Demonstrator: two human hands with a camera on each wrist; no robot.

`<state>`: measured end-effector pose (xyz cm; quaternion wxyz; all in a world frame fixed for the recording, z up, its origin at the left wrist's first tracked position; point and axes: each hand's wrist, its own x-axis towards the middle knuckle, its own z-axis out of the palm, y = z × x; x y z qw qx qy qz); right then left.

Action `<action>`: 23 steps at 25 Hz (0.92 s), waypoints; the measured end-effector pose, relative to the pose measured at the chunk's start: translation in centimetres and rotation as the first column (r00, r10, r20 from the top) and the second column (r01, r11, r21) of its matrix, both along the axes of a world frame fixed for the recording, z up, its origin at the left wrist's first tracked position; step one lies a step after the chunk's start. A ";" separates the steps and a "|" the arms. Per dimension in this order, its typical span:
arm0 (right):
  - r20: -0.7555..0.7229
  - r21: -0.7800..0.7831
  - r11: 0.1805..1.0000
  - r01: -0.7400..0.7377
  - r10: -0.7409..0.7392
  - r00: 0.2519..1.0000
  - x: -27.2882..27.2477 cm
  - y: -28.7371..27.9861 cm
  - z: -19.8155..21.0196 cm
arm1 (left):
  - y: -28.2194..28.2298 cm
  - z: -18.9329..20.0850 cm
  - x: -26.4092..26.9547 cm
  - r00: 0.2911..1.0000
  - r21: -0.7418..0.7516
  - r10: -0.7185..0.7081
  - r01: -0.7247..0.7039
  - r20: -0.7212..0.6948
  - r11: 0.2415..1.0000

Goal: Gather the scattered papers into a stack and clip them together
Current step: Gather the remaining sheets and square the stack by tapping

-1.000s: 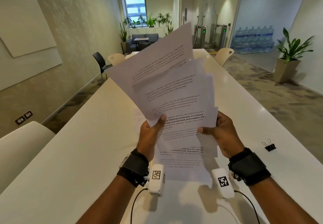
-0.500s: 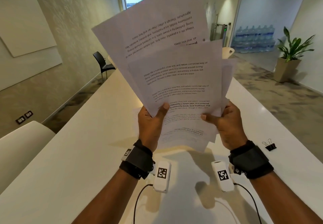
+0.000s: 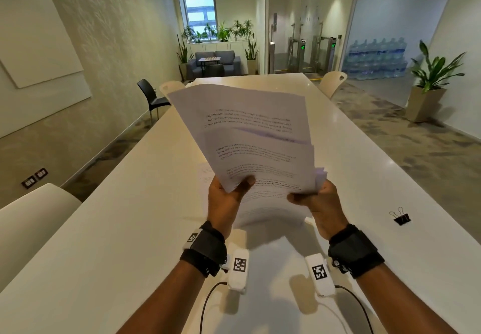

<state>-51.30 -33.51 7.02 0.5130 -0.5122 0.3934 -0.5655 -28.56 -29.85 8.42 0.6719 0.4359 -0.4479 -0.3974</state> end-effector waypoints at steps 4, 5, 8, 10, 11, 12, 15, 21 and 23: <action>0.008 -0.011 1.000 -0.014 0.014 1.000 0.1 -0.1 1.3 | -0.2 1.0 -0.1 1.000 0.017 -0.017 0.017 -0.017 1.000; 0.010 -0.020 1.000 -0.024 0.025 1.000 0.0 -0.1 1.7 | -0.2 1.4 0.0 0.999 0.004 -0.032 0.032 -0.023 0.999; 0.020 -0.026 0.996 -0.081 0.082 0.996 -0.5 0.3 2.3 | 0.4 1.9 0.4 0.997 -0.025 -0.071 0.070 -0.018 0.997; 0.017 -0.010 0.995 -0.102 0.102 0.995 -0.7 0.7 2.1 | 0.9 1.3 0.8 0.995 -0.008 -0.096 0.096 -0.021 0.995; 0.008 -0.002 0.995 -0.099 0.099 0.995 -0.8 0.9 1.8 | 1.1 0.8 1.0 0.994 0.010 -0.105 0.105 -0.019 0.994; 0.003 0.006 0.995 -0.095 0.095 0.995 -0.9 1.0 1.4 | 1.2 0.2 1.1 0.994 0.032 -0.112 0.112 -0.013 0.993; 0.003 0.027 0.995 -0.092 0.092 0.996 -1.0 1.5 0.2 | 1.6 -1.4 1.4 0.993 0.099 -0.115 0.113 0.015 0.989; 0.000 -0.004 1.000 -0.012 0.012 1.000 -1.0 1.7 -0.3 | 2.1 -2.1 0.7 0.987 0.075 -0.160 0.157 0.026 0.985; 0.021 -0.026 1.000 -0.018 0.018 1.000 -1.2 1.7 -0.2 | 2.0 -2.1 0.7 0.987 0.063 -0.157 0.156 0.014 0.986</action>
